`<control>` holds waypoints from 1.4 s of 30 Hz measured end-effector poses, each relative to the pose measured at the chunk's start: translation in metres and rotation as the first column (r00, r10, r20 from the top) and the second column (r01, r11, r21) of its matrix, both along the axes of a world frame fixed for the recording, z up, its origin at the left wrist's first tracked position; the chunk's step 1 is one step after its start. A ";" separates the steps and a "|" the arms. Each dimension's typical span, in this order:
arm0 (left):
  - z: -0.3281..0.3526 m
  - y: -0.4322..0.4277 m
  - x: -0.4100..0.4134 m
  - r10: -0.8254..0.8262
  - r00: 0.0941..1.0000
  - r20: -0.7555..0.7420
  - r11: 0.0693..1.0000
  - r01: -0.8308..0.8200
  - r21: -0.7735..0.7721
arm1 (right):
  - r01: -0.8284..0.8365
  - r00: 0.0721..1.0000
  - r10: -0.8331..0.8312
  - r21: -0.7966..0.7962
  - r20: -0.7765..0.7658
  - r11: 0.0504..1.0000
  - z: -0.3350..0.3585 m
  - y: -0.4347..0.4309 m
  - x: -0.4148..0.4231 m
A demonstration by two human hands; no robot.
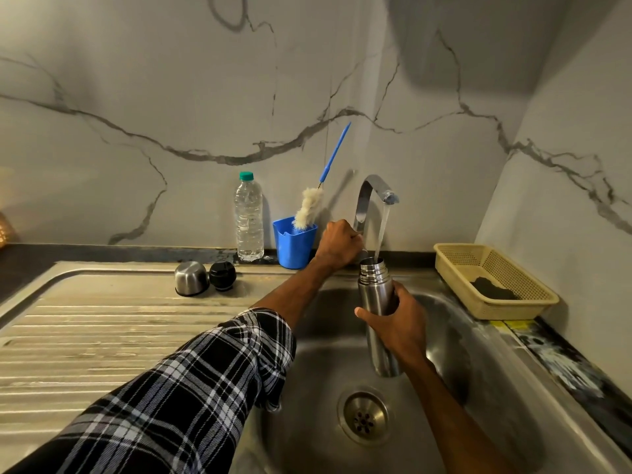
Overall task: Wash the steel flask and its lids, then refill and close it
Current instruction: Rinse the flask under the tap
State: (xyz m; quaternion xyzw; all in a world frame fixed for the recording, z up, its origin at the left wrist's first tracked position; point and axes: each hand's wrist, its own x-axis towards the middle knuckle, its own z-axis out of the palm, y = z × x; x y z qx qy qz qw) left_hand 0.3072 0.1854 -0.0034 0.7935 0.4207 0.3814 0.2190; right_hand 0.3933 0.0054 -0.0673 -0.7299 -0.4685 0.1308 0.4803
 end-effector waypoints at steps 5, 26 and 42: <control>-0.004 -0.007 -0.004 -0.002 1.000 0.020 1.000 0.002 -0.003 | 0.004 1.000 -0.004 0.011 -0.001 1.000 0.001 -0.001 0.000; -0.063 -0.139 -0.091 0.128 0.977 0.170 0.981 -0.099 -0.169 | 0.009 1.000 -0.009 0.009 0.014 1.000 0.010 -0.004 -0.008; -0.091 -0.138 -0.094 0.119 0.983 0.139 0.980 -0.094 -0.176 | 0.056 0.998 -0.056 0.022 0.030 0.998 0.008 -0.007 -0.007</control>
